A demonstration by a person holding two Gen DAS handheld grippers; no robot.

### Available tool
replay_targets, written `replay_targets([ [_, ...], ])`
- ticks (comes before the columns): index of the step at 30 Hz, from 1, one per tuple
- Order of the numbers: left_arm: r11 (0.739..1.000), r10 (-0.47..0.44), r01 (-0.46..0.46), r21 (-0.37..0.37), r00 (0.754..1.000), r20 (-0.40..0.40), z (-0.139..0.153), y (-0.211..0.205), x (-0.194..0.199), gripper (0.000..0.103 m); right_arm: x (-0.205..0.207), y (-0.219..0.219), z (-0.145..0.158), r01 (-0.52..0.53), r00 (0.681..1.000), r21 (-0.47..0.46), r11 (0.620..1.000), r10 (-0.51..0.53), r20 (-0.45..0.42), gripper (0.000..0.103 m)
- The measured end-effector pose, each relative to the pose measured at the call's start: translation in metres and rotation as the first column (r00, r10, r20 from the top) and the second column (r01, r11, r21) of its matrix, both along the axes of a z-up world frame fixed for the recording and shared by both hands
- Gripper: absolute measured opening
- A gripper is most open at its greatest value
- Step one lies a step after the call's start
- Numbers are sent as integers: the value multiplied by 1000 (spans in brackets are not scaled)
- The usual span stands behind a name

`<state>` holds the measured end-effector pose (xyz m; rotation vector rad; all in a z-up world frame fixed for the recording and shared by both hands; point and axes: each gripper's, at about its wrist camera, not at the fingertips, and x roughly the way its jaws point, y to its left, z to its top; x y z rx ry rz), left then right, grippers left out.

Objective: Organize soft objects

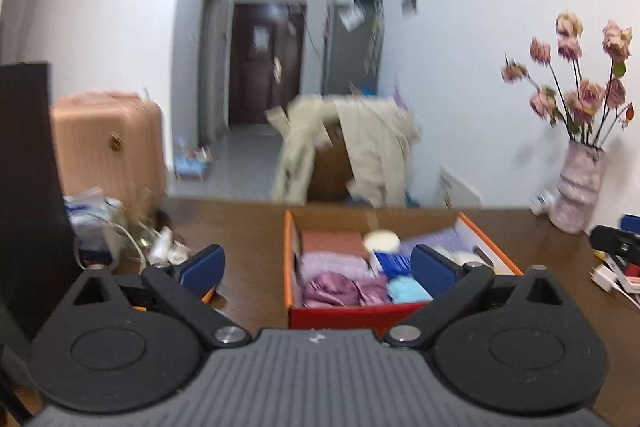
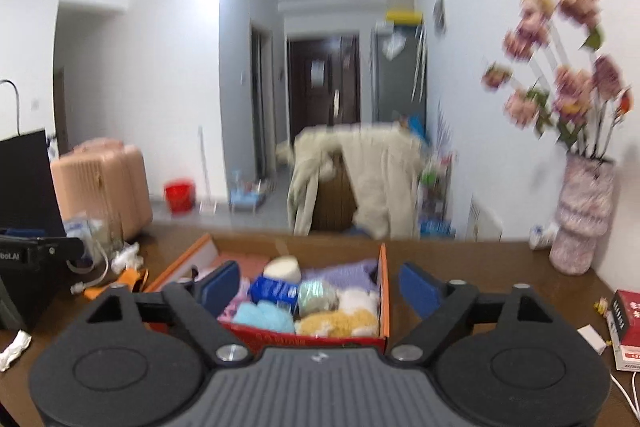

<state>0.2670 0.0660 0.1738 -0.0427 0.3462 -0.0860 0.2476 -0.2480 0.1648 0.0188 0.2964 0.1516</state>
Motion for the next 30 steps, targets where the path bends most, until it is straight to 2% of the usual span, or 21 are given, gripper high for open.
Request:
replay_targets([
  [3,1000,16,-17,9,997,69,-20,-6,-25,103,-28,8,-23,20,995,-12,1000,-19,96,94],
  [6,999,27,-31,29,992,120,-39,-13,-51,103,-48,16,-47,7,992,-24,1000,-4,125,94],
  [12,999,17,-23,45,991,133,-71,-17,-116,103,-92,34,-81,-30,997,-22,999,31,66,94],
  [16,999,18,-23,37,992,126,-87,-11,-158,103,-144,40,-99,-32,999,12,999,31,42,94],
  [18,999,26,-29,25,994,110,-95,-8,-177,103,-169,43,-110,-34,999,-5,999,34,34,94],
  [21,998,27,-33,49,993,112,-107,-8,-199,103,-200,48,-127,-19,1000,18,1000,19,20,94],
  [24,996,25,-34,87,994,102,-116,-11,-210,103,-214,51,-139,-18,1000,52,998,19,-12,94],
  [26,994,28,-39,98,993,113,-118,-12,-214,103,-215,56,-143,-17,1000,39,999,18,-21,94],
  [30,996,20,-31,85,993,117,-117,-10,-216,103,-214,61,-139,-19,1000,27,999,19,12,94],
])
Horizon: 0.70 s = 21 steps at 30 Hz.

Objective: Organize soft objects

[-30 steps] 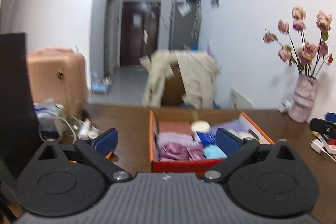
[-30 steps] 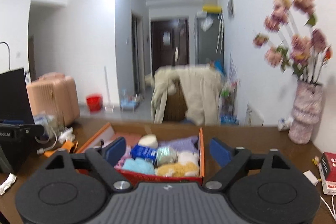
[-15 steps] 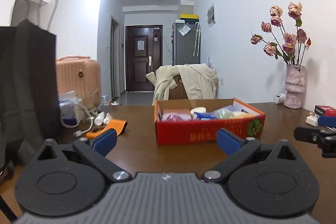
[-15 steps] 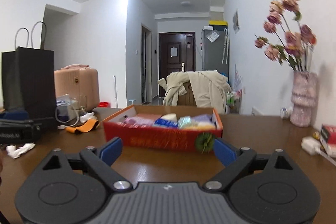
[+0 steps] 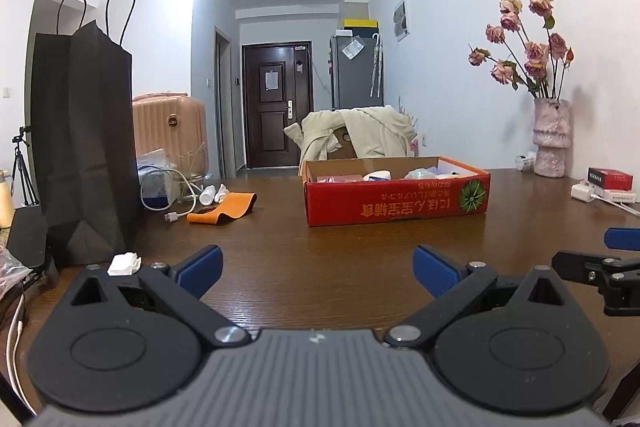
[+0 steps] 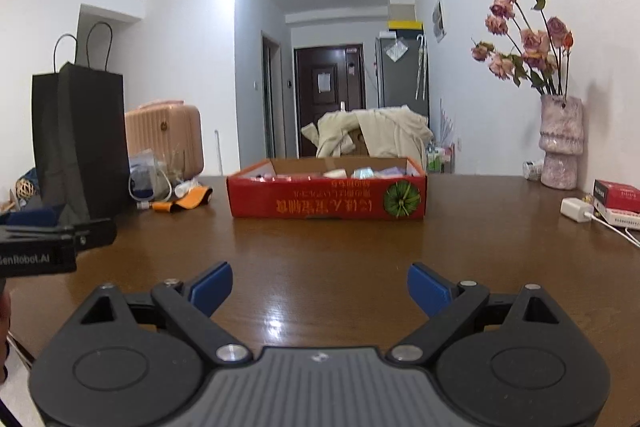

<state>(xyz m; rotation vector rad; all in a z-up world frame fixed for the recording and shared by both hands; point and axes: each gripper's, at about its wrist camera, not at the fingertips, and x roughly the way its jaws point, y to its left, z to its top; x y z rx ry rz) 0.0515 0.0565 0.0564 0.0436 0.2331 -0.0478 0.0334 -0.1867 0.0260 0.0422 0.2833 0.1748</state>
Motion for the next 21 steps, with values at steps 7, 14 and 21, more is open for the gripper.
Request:
replay_targets([
  [7,1000,14,-14,-13,1000,8,2,5,0,103,-3,-2,6,2,999,22,1000,-3,42,103],
  [14,1000,6,-5,-14,1000,13,2,4,-1,103,-1,-4,5,21,998,35,999,-23,55,103],
  [21,1000,-1,1,-14,1000,12,0,5,-1,103,2,-3,1,18,999,33,999,-19,34,103],
])
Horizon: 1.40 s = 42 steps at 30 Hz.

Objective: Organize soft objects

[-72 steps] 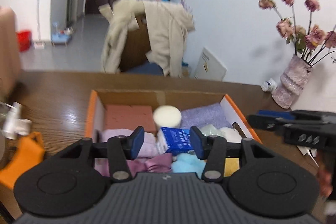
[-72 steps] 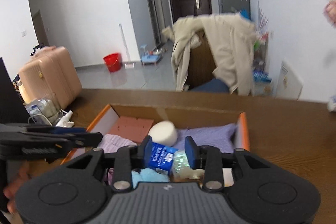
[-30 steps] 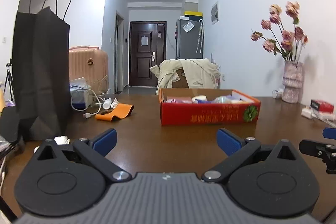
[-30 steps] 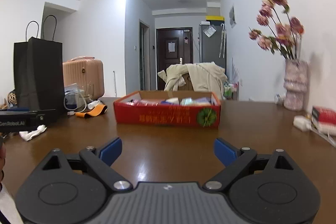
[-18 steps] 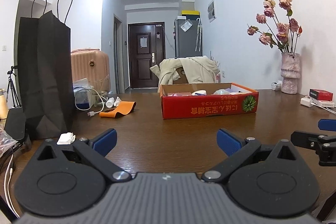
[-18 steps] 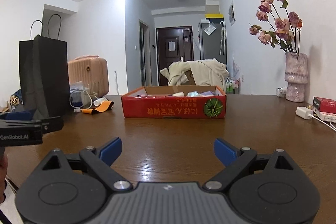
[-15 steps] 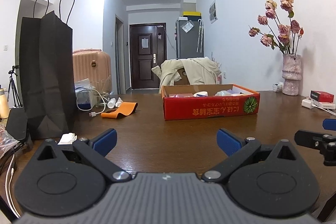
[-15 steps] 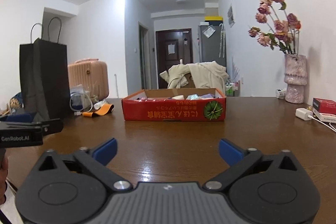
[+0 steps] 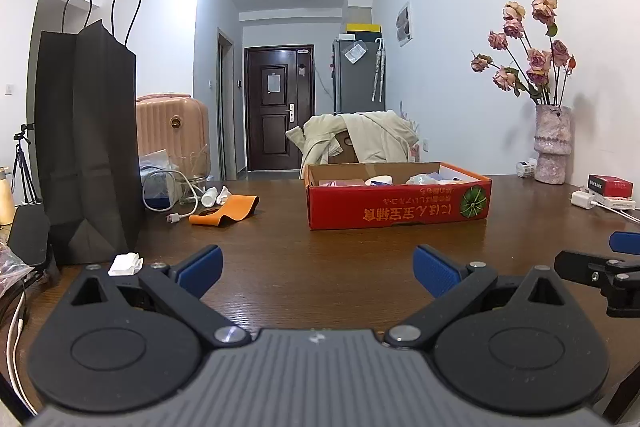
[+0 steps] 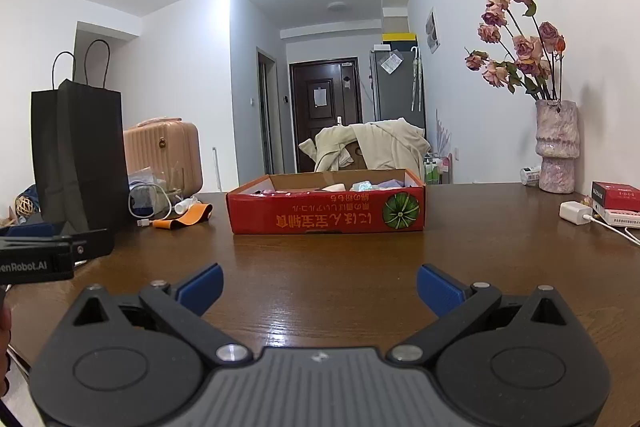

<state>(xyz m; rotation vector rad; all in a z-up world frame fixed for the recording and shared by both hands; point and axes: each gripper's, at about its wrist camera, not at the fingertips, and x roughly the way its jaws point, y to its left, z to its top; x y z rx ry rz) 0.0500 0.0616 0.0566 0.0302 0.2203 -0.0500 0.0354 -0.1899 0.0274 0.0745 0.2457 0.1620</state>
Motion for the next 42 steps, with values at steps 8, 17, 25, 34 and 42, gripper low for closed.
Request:
replay_targets([
  [8,1000,0,0,1,1000,2,0,1,0,103,1,0,-2,6,1000,5,1000,-6,-11,103],
  [17,1000,-3,3,5,1000,2,0,1,0,103,1,-1,-3,8,1000,7,1000,-8,-10,103],
  [25,1000,-7,7,6,1000,5,1,1,-1,103,1,-2,-4,13,1000,9,1000,-13,-10,103],
  [34,1000,-7,7,4,1000,13,3,1,-1,103,0,-3,-4,17,1000,11,1000,-16,-7,103],
  [42,1000,-4,4,9,1000,24,3,1,-2,103,0,-3,-4,18,1000,12,1000,-17,-6,103],
])
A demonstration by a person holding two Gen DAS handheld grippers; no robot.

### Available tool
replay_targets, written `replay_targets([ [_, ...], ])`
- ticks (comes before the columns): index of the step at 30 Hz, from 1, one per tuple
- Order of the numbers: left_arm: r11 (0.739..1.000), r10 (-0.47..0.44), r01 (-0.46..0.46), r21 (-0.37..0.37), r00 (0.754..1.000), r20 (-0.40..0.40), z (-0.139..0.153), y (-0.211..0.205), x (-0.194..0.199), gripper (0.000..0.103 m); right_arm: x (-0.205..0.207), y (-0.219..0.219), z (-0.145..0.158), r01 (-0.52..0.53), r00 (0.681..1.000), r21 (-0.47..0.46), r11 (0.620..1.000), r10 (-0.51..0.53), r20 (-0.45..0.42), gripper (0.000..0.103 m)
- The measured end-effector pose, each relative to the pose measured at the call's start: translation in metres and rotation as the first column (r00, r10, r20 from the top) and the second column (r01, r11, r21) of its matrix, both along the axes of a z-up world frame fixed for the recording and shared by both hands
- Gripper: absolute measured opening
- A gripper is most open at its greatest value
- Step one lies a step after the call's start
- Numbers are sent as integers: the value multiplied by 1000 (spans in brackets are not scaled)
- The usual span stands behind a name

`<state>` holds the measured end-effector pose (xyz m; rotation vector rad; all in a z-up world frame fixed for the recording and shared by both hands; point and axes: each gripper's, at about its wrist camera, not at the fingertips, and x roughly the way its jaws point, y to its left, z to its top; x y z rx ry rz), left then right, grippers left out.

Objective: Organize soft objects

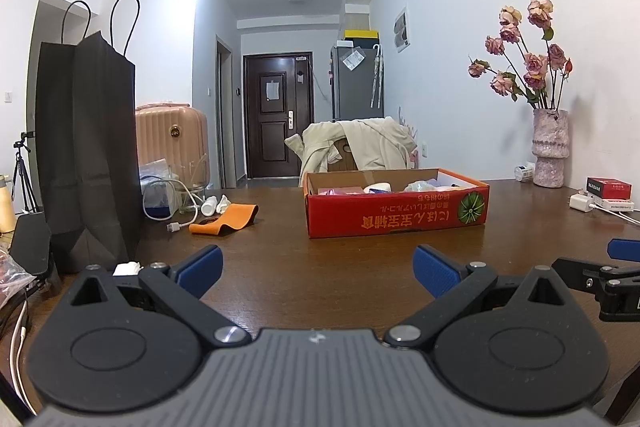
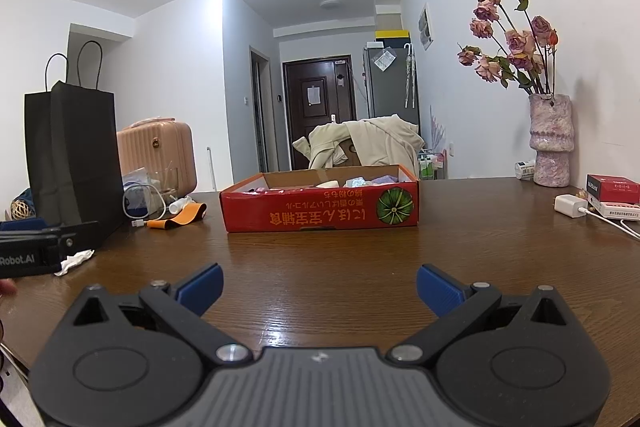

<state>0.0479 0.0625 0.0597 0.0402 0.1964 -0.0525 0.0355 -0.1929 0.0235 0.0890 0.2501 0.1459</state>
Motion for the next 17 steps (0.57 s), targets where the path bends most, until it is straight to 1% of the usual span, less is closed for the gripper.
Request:
replay_targets([
  [17,1000,-9,9,-4,1000,26,1,0,-4,103,0,-1,0,2,1000,1,1000,-2,15,103],
])
